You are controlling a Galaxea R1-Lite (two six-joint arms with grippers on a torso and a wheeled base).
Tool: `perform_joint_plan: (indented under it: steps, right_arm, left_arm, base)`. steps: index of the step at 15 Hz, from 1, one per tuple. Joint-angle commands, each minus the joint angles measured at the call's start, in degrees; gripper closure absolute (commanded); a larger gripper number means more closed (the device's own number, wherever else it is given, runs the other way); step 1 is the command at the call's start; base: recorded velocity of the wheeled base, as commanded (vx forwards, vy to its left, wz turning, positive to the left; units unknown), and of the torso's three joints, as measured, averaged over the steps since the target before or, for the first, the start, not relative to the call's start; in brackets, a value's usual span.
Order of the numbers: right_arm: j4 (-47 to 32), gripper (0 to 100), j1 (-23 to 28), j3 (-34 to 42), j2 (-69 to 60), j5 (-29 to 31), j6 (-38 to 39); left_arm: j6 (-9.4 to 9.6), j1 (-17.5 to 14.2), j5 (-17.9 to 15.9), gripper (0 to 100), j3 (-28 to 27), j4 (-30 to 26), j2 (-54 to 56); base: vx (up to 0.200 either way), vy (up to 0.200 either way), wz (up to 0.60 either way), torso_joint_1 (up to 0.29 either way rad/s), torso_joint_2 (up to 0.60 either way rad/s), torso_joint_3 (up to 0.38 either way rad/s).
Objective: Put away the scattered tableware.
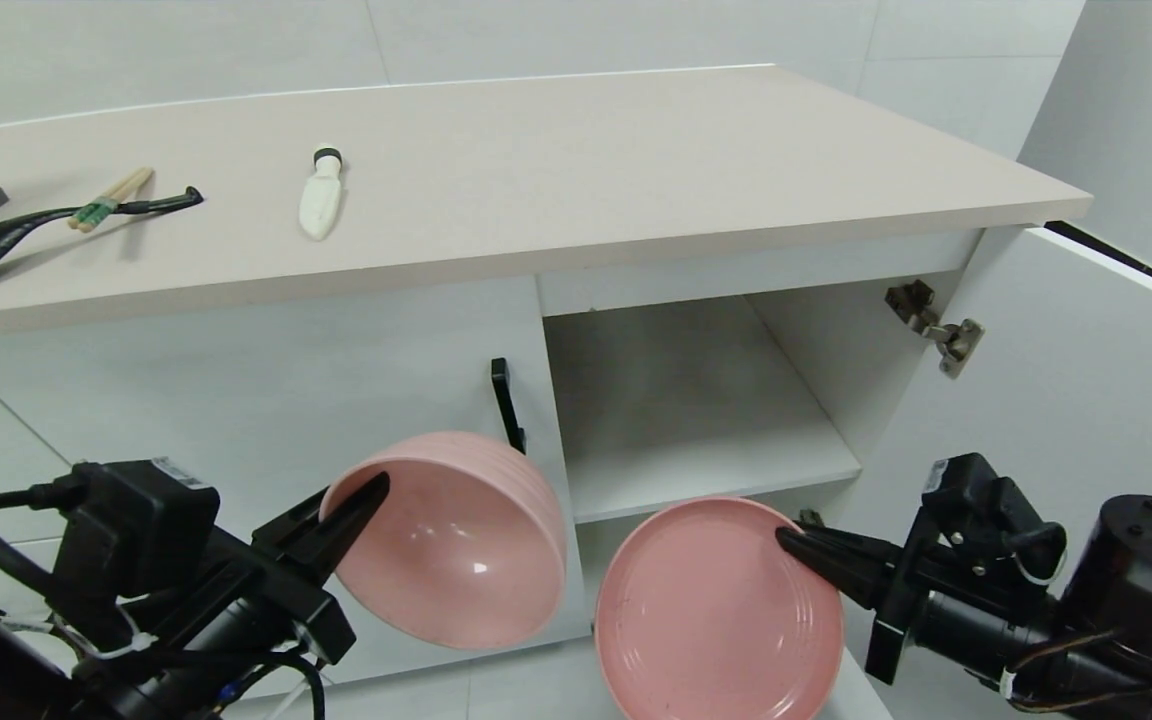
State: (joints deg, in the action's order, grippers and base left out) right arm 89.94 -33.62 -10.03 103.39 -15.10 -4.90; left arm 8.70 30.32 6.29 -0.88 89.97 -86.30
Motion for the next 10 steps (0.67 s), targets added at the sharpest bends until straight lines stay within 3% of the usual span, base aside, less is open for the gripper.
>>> perform_joint_plan:
  steps: [1, 6, 9, 10]
  right_arm:
    - [0.06, 100, -0.13, -0.95, 1.99, 0.25, 0.59]
    - [0.06, 100, -0.13, -10.27, 9.20, 14.93, 11.23]
    - [0.06, 100, -0.04, -13.17, 12.45, 17.57, 13.34]
    - [0.06, 100, -0.04, -13.17, 12.54, 17.57, 13.43]
  left_arm:
    - [0.08, 0.00, 0.04, 100, 0.00, 0.03, 0.78]
    - [0.26, 0.00, 0.04, 100, 0.17, 0.03, 0.60]
    - [0.26, 0.00, -0.05, 100, 0.79, 0.03, 0.60]
    - [0.26, 0.00, -0.05, 100, 0.79, 0.03, 0.52]
  base:
    - [0.000, 0.000, 0.00, 0.000, 0.00, 0.000]
    - [0.000, 0.000, 0.00, 0.000, 0.00, 0.000]
    - [0.000, 0.000, 0.00, 0.000, 0.00, 0.000]
    - [0.000, 0.200, 0.00, 0.007, 0.01, 0.002]
